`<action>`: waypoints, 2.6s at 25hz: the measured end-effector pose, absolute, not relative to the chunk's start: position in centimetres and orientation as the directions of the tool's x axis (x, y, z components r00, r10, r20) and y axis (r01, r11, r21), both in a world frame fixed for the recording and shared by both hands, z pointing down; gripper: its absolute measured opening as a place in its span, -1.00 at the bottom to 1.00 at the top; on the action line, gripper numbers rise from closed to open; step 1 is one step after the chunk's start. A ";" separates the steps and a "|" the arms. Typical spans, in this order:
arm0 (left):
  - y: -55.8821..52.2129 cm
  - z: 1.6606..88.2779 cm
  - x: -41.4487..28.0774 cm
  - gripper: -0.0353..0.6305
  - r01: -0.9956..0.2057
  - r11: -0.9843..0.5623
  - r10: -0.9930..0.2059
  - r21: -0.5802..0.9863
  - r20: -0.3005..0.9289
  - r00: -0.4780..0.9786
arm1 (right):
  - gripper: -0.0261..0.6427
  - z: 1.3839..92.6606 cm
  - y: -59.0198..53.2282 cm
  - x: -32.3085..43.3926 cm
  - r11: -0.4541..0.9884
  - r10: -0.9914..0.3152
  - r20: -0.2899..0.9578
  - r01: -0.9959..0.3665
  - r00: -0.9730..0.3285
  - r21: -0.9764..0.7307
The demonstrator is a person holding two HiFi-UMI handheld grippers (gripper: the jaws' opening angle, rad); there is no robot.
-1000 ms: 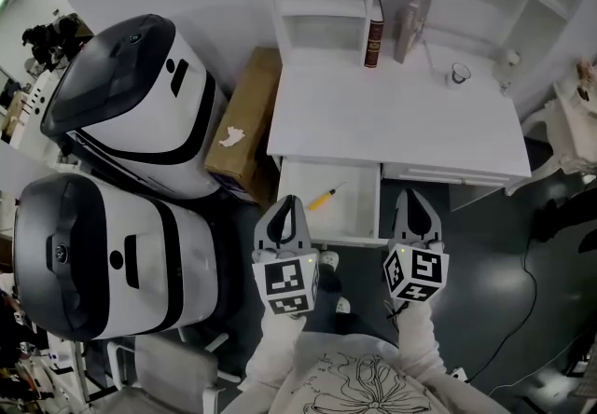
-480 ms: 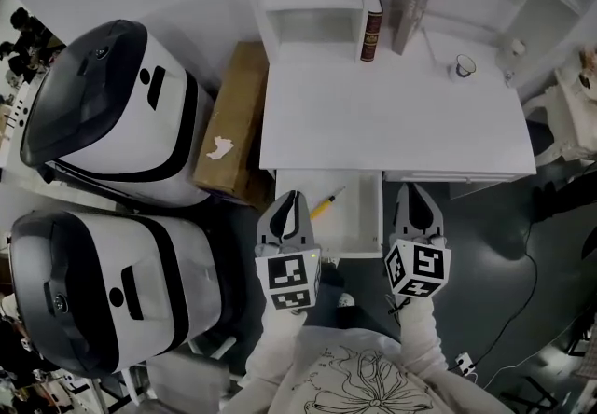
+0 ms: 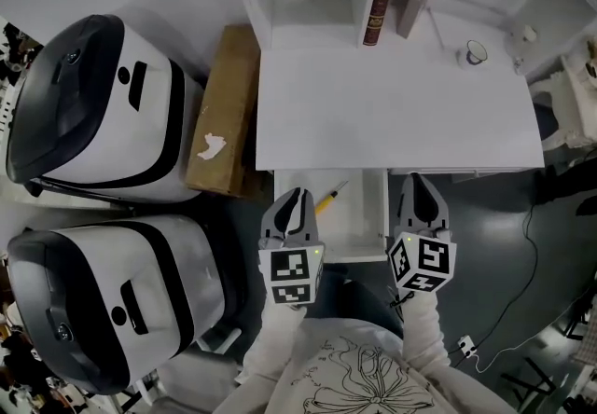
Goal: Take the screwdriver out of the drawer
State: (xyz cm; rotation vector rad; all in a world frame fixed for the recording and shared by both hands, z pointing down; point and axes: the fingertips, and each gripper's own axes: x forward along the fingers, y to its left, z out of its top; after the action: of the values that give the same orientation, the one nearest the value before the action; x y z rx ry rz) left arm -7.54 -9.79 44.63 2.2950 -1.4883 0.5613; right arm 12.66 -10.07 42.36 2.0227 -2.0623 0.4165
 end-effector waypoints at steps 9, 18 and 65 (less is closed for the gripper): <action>-10.9 49.2 -6.6 -0.66 -0.878 -0.466 -0.680 0.114 0.589 0.437 | -0.91 44.7 -11.4 12.5 -0.006 -0.921 0.389 -0.999 -0.008 -0.033; -10.7 53.8 -5.3 -0.50 -0.849 -0.511 -0.571 0.137 0.684 0.454 | -0.91 47.2 -11.9 12.9 -0.003 -0.907 0.421 -0.999 -0.016 -0.044; -8.8 82.0 -1.4 -0.35 -0.675 -0.723 -0.028 0.148 0.970 0.242 | -0.91 57.6 -15.4 15.5 0.031 -0.833 0.551 -0.998 -0.054 -0.050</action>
State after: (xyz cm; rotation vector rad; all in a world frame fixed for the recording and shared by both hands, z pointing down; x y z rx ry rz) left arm -1.39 -8.82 82.02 1.9639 -0.6396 1.5174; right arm 15.51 -15.37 57.59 1.8576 -1.9459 0.6118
